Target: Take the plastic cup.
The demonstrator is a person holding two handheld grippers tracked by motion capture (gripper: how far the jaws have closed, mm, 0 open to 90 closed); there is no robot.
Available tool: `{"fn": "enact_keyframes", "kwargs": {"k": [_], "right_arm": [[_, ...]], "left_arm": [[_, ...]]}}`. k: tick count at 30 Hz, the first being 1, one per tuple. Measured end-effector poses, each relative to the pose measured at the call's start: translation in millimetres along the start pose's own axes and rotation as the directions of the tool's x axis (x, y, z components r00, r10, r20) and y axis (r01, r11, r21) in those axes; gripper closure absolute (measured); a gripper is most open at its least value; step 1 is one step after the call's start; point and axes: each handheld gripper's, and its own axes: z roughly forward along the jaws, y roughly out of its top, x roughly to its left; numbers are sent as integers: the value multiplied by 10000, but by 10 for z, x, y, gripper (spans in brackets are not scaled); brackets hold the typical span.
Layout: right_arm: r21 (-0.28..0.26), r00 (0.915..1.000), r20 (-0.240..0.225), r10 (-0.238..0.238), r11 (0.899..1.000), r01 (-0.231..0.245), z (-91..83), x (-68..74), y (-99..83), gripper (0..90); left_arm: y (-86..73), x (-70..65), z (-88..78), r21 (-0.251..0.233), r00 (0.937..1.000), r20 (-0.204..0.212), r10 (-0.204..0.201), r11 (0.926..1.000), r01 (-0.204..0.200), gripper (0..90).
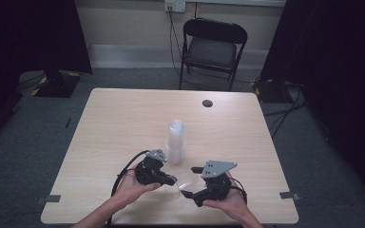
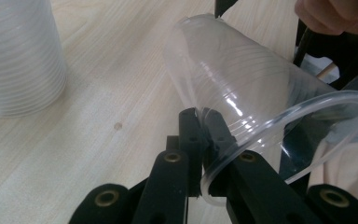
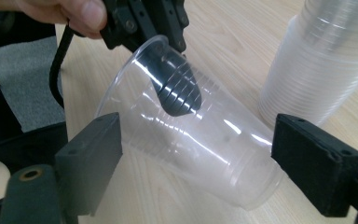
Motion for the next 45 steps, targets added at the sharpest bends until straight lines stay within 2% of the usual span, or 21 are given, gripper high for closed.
{"fn": "enact_keyframes", "kwargs": {"k": [2,5,7,9,10,12,14,17,19,21,23,26,30,33,36,38,42,45], "right_arm": [[166,9998,92,-194,9997,193,12,20,1,154],[302,9980,287,-566,9980,557,37,57,10,137],[425,9962,365,-792,9961,777,55,88,16,134],[561,9928,459,-1104,9926,1078,86,114,19,131],[611,9921,481,-1162,9917,1132,96,122,22,130],[710,9898,463,-1348,9888,1313,125,134,55,129],[834,9834,599,-1714,9826,1661,151,163,93,128],[978,9757,723,-2071,9750,1997,196,195,101,128],[1099,9710,779,-2260,9700,2169,234,207,94,127],[1152,9709,794,-2259,9696,2161,263,210,90,117],[1305,9707,770,-2276,9675,2165,300,215,95,118],[1384,9747,661,-2134,9694,2029,330,209,116,121],[1354,9729,771,-2181,9690,2065,347,221,116,121],[1364,9723,755,-2210,9683,2095,359,232,110,132],[1354,9706,729,-2295,9664,2184,374,259,112,164],[1129,9703,662,-2328,9679,2245,376,277,124,219],[916,9665,703,-2469,9664,2402,371,320,159,258],[864,9680,711,-2407,9683,2345,365,321,159,270]], "left_arm": [[0,8,-8,-34,10000,-62,-62,10000,62,881],[-10,37,-1,-226,9990,254,-359,9991,365,881],[-7,52,-8,-142,9985,217,-508,9986,511,882],[-1,76,-10,-124,9972,398,-631,9979,636,882],[8,78,-8,-44,9965,321,-778,9969,780,882],[8,117,7,-198,9912,726,-1105,9935,1122,882],[12,134,12,-269,9874,860,-1328,9904,1355,882],[15,129,13,-210,9873,859,-1337,9905,1359,882],[18,125,31,-171,9852,1023,-1375,9900,1400,881],[27,121,46,-84,9823,1195,-1444,9892,1465,881],[40,98,61,74,9849,1089,-1346,9909,1346,879],[38,110,55,29,9822,1067,-1543,9879,1549,878],[42,91,52,73,9860,941,-1379,9904,1378,878],[49,83,71,166,9855,953,-1405,9901,1396,877],[63,76,90,285,9861,886,-1403,9900,1383,876],[76,70,114,472,9883,786,-1308,9907,1274,881],[97,57,155,554,9887,720,-1317,9902,1278,882],[97,55,159,559,9890,671,-1316,9902,1280,881]]}}
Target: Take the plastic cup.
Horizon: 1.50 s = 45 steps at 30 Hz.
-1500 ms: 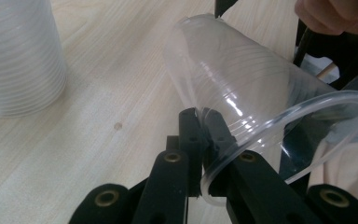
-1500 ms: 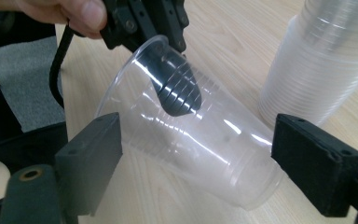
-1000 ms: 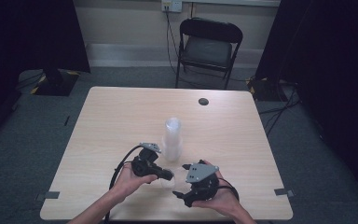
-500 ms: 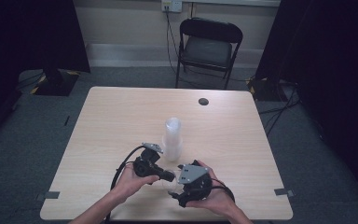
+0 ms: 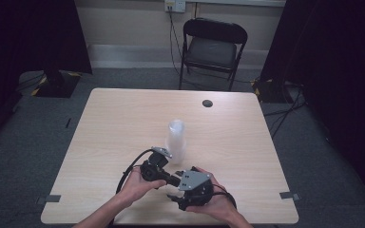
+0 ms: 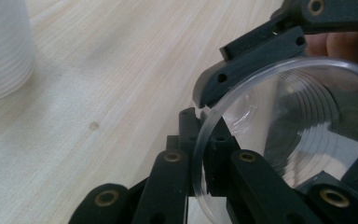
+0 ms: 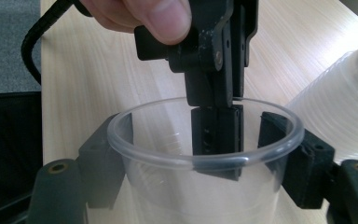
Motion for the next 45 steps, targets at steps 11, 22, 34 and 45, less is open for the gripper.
{"fn": "enact_keyframes", "kwargs": {"k": [11,22,34,45], "right_arm": [[-224,9991,95,413,9989,-411,-34,-10,6,293],[-560,9961,179,866,9948,-855,-62,-67,-17,299],[-782,9893,520,1360,9882,-1317,-118,-141,-41,300],[-860,9835,668,1682,9830,-1623,-136,-177,-57,302]], "left_arm": [[11,-47,-21,-46,9987,-395,328,9994,-330,873],[12,-58,-17,-336,9963,-792,319,9988,-347,763],[-7,-95,-50,-1455,9891,-1459,176,9886,-391,558],[-16,-112,-138,-2141,9884,-1513,141,9757,-467,535]]}}
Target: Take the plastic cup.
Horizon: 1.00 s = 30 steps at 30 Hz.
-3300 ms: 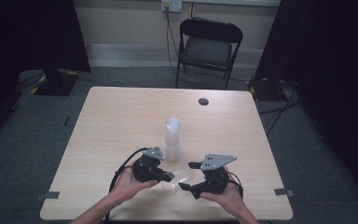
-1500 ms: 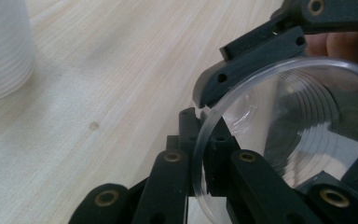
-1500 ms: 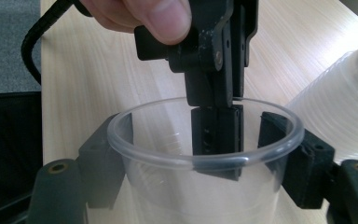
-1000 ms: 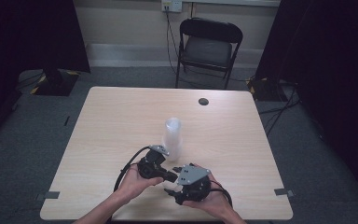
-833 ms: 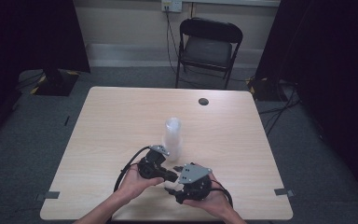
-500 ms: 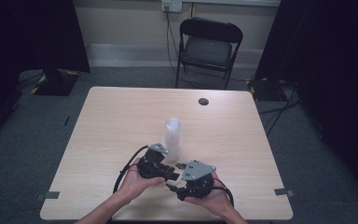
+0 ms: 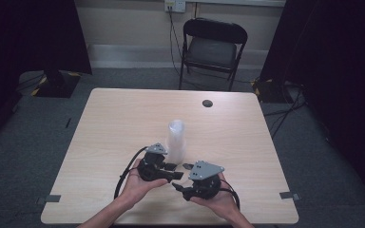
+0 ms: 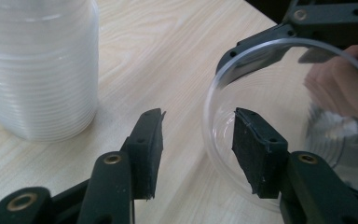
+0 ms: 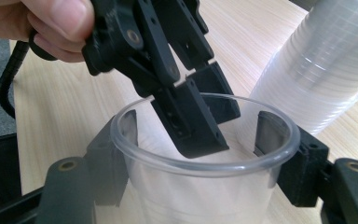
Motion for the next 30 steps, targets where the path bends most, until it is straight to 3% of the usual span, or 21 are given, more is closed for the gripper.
{"fn": "enact_keyframes", "kwargs": {"k": [7,15,22,27,30], "right_arm": [[62,9998,176,88,9999,-89,5,-20,-17,301],[-37,9993,268,276,9996,-275,3,-54,-21,302],[-26,9982,410,431,9991,-430,12,-110,-20,303],[-55,9972,432,614,9981,-613,-7,-151,-23,304],[-66,9969,482,618,9981,-615,-16,-151,-24,303]], "left_arm": [[-15,11,-67,-440,9998,21,187,9989,-186,545],[-25,39,-131,-881,9999,-80,76,9961,-82,511],[-24,56,-170,-1097,9995,-326,46,9939,-81,431],[-26,70,-207,-1321,9997,-259,16,9912,-50,376],[-27,73,-221,-1386,9989,-466,-7,9903,-58,343]]}}
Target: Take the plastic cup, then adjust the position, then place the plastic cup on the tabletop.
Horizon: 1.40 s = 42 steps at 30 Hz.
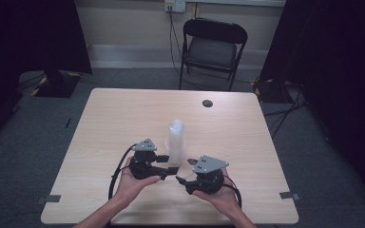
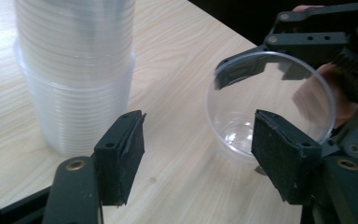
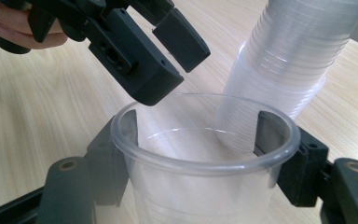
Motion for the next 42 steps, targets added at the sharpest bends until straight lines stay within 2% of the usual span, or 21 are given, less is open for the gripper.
{"fn": "enact_keyframes", "kwargs": {"k": [7,11,13,16,20,24,31,33,39,42], "right_arm": [[-18,9999,136,31,10000,-31,-10,-26,-2,304],[-16,9997,233,100,9999,-99,-24,-44,-13,304],[20,9995,311,71,10000,-72,-37,-56,-21,304],[96,9987,410,293,9995,-297,-77,-102,-25,303],[-76,9961,665,588,9983,-584,-155,-203,-30,303],[-25,9915,996,843,9964,-845,-206,-306,-54,303],[-342,9828,1405,1197,9927,-1160,-325,-428,-59,304],[-415,9805,1495,1278,9915,-1229,-344,-460,-58,304],[-646,9709,1812,1567,9870,-1473,-382,-575,-42,305],[-1105,9614,1827,2055,9760,-1876,-394,-683,-31,306]], "left_arm": [[3,1,-36,-132,9997,-254,57,9999,-60,340],[9,-1,-70,-461,9995,-254,163,9988,-174,314],[15,-7,-86,-524,9990,-386,206,9984,-226,315],[15,-13,-94,-536,9982,-502,318,9980,-344,311],[12,-6,-92,-470,9964,-748,400,9979,-436,306],[5,5,-89,-369,9950,-905,413,9983,-448,306],[-14,-9,-105,-275,9938,-996,487,9983,-517,322],[-21,-17,-103,-121,9923,-1046,662,9976,-679,322],[-25,0,-112,-143,9913,-1203,525,9984,-546,322],[-32,34,-93,-102,9930,-1151,260,9996,-273,331]]}}
